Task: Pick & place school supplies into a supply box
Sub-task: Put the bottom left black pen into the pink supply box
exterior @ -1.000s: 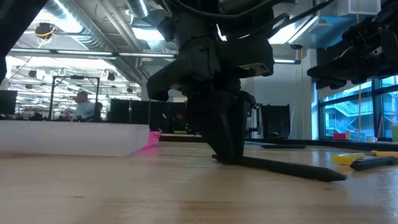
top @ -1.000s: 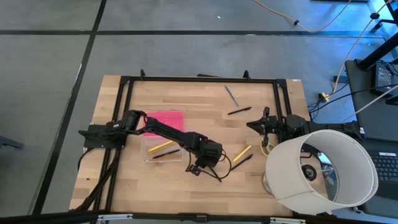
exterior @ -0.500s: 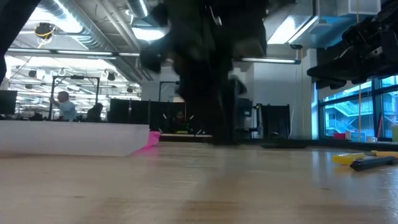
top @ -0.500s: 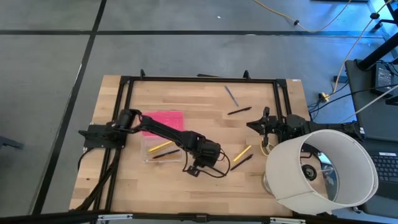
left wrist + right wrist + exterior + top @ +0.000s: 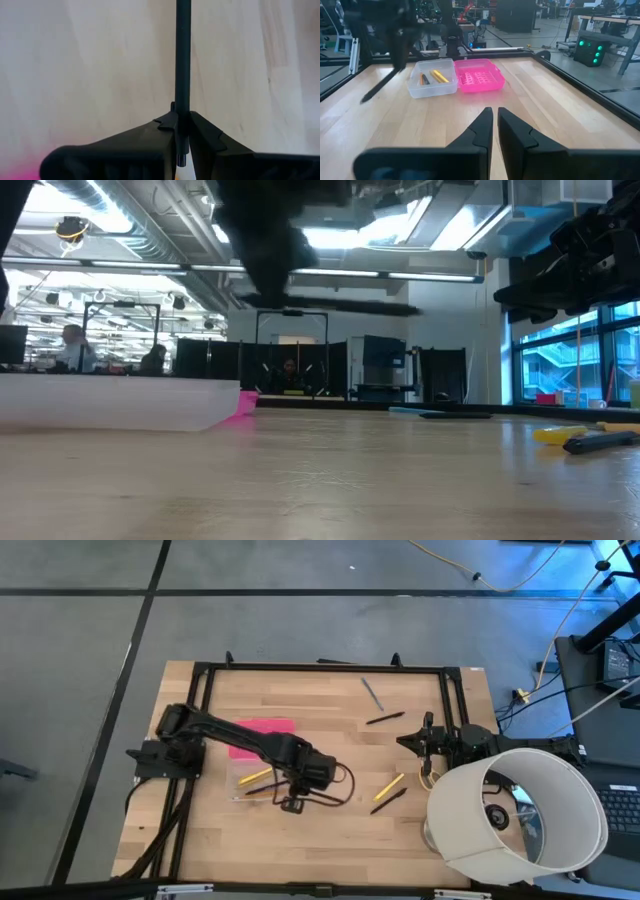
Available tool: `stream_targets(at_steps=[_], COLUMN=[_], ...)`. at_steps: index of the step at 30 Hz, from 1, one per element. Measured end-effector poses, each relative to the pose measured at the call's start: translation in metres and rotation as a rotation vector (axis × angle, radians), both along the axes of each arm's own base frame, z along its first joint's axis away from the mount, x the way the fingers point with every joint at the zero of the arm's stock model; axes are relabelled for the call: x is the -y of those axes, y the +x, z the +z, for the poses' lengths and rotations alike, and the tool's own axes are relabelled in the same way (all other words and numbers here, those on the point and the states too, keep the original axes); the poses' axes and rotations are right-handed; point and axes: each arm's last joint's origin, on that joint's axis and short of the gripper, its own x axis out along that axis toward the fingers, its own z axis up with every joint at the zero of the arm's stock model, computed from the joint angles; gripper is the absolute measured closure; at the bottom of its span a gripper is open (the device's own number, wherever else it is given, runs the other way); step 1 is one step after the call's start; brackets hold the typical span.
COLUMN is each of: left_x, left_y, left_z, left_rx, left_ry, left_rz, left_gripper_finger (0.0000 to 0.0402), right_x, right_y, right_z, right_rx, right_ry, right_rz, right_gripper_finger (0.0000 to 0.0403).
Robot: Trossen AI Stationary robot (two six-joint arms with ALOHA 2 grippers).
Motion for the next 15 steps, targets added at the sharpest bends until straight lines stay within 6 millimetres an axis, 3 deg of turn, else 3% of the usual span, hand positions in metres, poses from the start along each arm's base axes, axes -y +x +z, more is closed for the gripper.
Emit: stream_targets(at_steps=[8,15], left_x=[-0.014,-0.018], left_y=[-0.064,-0.122], left_z=[0.015,-0.016], left_rx=[0.054,0.061], left_ry=[-0.011,-0.058], left_rz=[0.251,0.499], left_gripper_finger=[0.0381,0.0381], right_x=[0.000,0.000], right_y=[0.000,0.000], right_z=[0.000,0.000], right_rx=[0.000,0.001], right_ry=[0.000,0.000], right_rz=[0.000,0.000], right_gripper_finger=[0.0369,0.0369])
